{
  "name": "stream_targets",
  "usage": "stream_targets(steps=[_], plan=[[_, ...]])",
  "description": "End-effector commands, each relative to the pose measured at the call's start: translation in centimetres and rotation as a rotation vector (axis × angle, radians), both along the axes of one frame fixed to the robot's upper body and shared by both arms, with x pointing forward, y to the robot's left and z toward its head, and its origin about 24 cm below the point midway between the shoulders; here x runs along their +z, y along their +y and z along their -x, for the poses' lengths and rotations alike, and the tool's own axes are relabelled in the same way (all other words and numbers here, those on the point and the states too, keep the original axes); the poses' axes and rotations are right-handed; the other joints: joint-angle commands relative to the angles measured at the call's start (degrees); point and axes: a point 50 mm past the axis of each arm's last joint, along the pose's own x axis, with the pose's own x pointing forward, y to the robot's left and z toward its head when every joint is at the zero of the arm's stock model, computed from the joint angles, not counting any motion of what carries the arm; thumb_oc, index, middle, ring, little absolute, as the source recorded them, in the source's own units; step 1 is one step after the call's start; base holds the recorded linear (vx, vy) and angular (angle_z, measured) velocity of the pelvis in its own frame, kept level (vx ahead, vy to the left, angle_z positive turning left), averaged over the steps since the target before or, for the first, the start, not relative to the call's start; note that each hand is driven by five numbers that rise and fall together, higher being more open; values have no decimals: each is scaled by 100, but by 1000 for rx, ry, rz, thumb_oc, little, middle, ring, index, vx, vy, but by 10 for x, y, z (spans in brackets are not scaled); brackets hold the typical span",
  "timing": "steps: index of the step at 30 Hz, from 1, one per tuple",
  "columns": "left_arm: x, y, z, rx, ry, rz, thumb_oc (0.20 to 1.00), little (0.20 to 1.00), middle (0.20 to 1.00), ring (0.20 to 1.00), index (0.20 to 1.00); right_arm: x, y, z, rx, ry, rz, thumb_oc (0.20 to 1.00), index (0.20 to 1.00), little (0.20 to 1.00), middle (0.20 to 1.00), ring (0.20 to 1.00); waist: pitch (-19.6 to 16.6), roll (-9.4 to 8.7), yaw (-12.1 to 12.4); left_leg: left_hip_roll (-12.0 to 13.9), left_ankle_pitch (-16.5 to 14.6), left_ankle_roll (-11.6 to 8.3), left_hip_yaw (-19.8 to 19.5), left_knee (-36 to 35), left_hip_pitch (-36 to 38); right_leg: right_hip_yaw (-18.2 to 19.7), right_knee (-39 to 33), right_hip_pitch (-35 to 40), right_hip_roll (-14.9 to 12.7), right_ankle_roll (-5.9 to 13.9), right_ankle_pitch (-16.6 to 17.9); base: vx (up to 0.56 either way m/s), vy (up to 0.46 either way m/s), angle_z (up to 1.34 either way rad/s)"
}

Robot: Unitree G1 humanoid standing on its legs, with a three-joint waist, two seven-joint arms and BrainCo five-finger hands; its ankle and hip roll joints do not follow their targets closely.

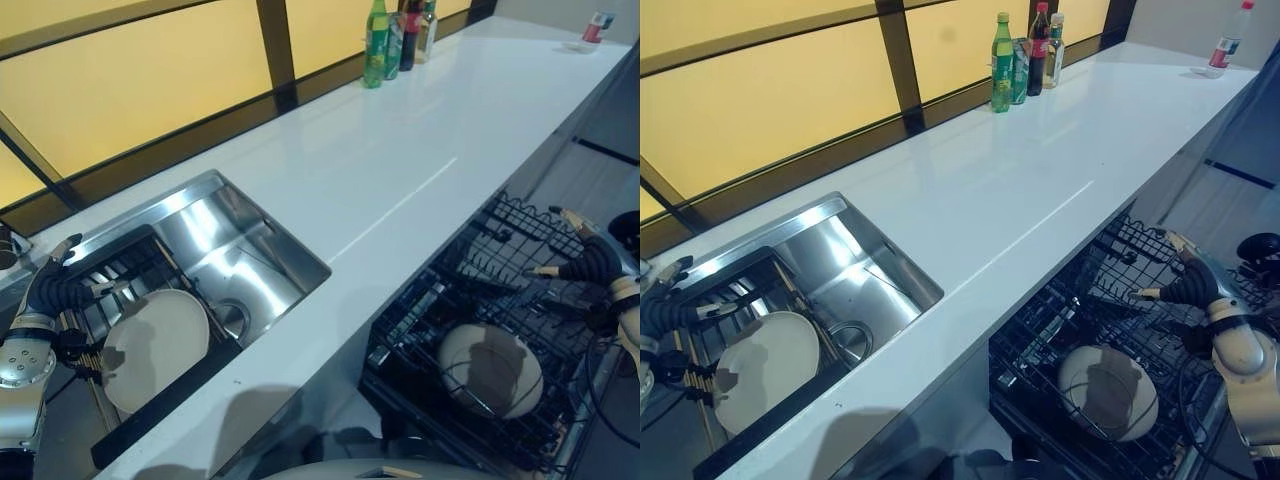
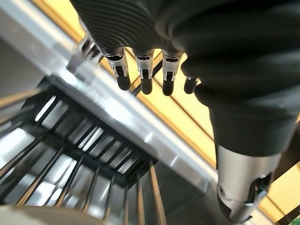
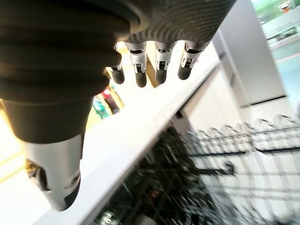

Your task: Pick up plates and place into dishwasher.

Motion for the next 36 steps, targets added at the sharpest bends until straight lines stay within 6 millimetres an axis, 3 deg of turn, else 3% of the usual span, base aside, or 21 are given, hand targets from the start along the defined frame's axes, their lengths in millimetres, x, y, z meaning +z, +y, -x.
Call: stream_targets(steps=[1,4,5,8,11,22,36], plan=[[29,12,-6,-4,-34,-89,1000,1000,1000,1000,1000,28,13,-8,96,-120,32,1000,1000,1000,1000,1000,-132,92,-53,32,-24,-125,-16,-72,78,-77,148,273,-289,285,-161,24,232,-7],[32,13,-6,-5,-6,-103,1000,1000,1000,1000,1000,25,18,-13,112,-130,13,1000,1000,1000,1000,1000,-124,76,22,-28,-82,-28,38,-132,137,-195,124,126,-440,433,10,-48,157,-11],[31,14,-6,-7,9,-116,1000,1000,1000,1000,1000,25,21,-17,126,-132,9,1000,1000,1000,1000,1000,-112,77,102,1,-100,7,96,-105,135,-386,321,54,-469,450,-50,-96,99,-8],[28,12,-11,-52,69,-139,1000,1000,1000,1000,1000,24,28,-24,150,-138,-1,1000,1000,1000,1000,1000,-148,74,275,32,-45,148,292,-36,-31,-760,1010,-62,-311,365,-343,-106,73,-26],[29,13,-14,-101,124,-118,1000,1000,1000,1000,1000,25,28,-26,147,-134,11,1000,1000,1000,1000,1000,-217,-45,479,-71,-78,122,349,238,-286,-1072,577,45,-404,292,-305,-40,-29,-22],[-3,22,-7,-178,432,-78,1000,1000,1000,1000,1000,35,18,-26,157,-77,63,1000,1000,1000,1000,1000,-82,84,400,174,-67,-165,456,319,-293,-1111,189,278,-433,321,-255,28,38,-7],[-25,28,4,-220,626,-81,1000,1000,1000,1000,1000,45,18,-26,164,-115,65,1000,1000,1000,1000,1000,113,115,284,123,-163,-87,673,486,-399,-990,281,101,-663,469,-180,36,90,-3]])
